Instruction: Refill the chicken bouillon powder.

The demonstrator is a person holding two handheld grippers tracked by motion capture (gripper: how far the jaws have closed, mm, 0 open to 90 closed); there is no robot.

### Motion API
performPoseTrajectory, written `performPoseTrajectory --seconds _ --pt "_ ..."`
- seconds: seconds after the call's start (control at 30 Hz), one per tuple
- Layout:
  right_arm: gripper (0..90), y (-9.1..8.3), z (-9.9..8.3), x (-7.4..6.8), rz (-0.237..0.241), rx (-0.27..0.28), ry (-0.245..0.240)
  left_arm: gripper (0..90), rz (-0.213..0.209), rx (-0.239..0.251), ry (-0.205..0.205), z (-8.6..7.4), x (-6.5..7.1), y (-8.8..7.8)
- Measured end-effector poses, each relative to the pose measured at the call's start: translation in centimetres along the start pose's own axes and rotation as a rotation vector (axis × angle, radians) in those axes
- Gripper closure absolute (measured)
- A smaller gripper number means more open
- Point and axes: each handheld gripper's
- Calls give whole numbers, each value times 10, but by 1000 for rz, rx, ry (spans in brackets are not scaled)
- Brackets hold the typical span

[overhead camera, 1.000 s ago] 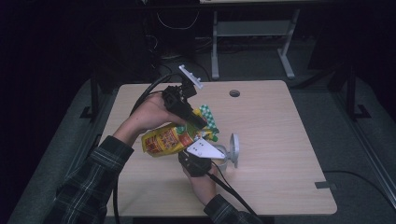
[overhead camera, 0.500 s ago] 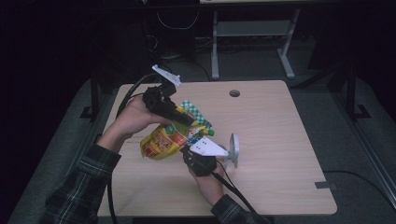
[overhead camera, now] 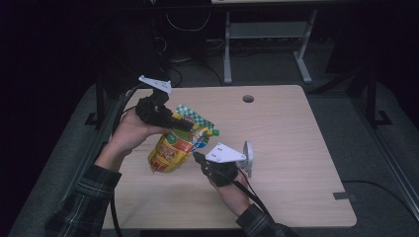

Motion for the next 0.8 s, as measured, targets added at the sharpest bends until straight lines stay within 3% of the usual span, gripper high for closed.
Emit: performPoseTrajectory --seconds 0.17,0.37,0.63,0.8 --pt "900 -8 -4 9 37 -40 4 900 37 65 -19 -13 -3 -6" --pt "900 -19 -4 18 76 -53 20 900 70 107 -30 -24 -5 -10" --pt "900 -37 -4 20 150 -72 17 900 117 177 -42 -34 -6 -18" --pt "900 -47 -6 17 177 -79 -19 900 151 199 -52 -42 -8 -21"
Point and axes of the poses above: each handheld gripper's, and its own axes: y roughly forward along the jaws, z roughly out of its top, x roughly to its right, and after that the axes turned 1 degree about x, right-handed
